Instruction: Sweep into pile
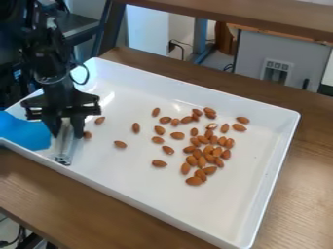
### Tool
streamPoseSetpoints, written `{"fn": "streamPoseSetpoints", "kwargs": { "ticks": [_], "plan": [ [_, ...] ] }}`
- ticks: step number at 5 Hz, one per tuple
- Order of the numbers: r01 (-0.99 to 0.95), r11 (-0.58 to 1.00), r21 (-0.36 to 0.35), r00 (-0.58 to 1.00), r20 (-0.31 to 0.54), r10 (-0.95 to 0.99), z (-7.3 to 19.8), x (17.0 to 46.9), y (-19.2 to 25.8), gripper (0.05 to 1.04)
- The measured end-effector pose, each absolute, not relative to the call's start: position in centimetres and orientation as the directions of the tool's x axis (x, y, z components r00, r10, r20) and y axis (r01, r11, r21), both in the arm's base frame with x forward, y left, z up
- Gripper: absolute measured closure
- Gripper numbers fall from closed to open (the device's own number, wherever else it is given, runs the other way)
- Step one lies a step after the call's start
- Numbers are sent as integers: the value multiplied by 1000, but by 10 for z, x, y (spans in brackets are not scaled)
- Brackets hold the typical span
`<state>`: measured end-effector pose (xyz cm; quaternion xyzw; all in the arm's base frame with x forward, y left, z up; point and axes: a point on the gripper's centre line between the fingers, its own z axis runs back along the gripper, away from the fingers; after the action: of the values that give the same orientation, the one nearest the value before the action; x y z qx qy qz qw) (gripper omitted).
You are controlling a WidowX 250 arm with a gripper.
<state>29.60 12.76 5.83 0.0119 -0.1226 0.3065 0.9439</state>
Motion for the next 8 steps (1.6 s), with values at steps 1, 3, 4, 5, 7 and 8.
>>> {"fn": "streamPoseSetpoints", "kwargs": {
  "ticks": [1,3,4,5,7,8],
  "plan": [
    [-575,817,-56,788,230,571,58,304,114,708],
    [-583,811,-47,784,229,577,55,321,82,708],
    [-593,803,-50,776,230,588,54,329,67,708],
    [-589,806,-62,779,221,586,54,335,45,708],
    [-576,813,-83,794,180,581,55,340,12,708],
    [-564,820,-95,801,179,572,55,343,-6,708]
  ]
}}
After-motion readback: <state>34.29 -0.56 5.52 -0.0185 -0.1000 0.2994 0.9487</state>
